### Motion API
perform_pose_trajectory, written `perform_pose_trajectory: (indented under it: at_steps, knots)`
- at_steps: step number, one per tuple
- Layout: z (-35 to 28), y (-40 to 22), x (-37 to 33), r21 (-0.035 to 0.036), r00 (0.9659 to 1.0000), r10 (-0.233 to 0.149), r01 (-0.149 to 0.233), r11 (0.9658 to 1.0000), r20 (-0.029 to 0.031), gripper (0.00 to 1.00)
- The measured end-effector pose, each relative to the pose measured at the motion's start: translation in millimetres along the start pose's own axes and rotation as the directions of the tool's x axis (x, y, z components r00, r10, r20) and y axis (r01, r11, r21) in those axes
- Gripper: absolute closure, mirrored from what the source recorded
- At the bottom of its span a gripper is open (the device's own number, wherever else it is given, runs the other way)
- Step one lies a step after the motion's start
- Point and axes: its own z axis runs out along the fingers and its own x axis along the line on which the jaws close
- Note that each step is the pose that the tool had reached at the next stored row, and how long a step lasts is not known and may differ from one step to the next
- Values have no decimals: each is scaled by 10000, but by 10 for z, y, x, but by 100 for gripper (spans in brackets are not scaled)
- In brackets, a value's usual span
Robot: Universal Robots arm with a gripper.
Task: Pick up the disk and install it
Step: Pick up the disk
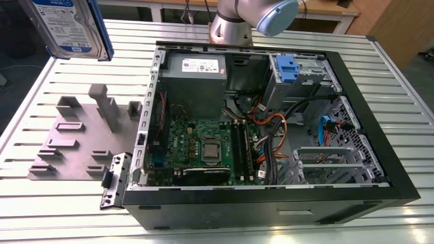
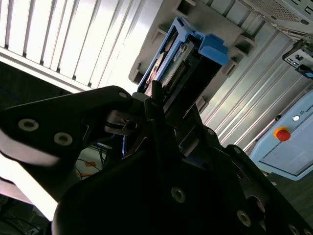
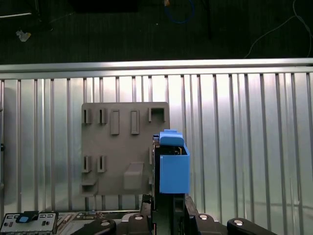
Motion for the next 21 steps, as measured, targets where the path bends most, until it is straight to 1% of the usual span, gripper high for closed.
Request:
perform_pose_trajectory:
  at_steps: [2,5,21]
  knots:
    - [0,-24,-1,0,10000,0,0,10000,0,65]
    - [-1,-40,-2,0,10000,1,-1,10000,0,65]
    - [-1,-48,-2,0,10000,1,-1,10000,0,65]
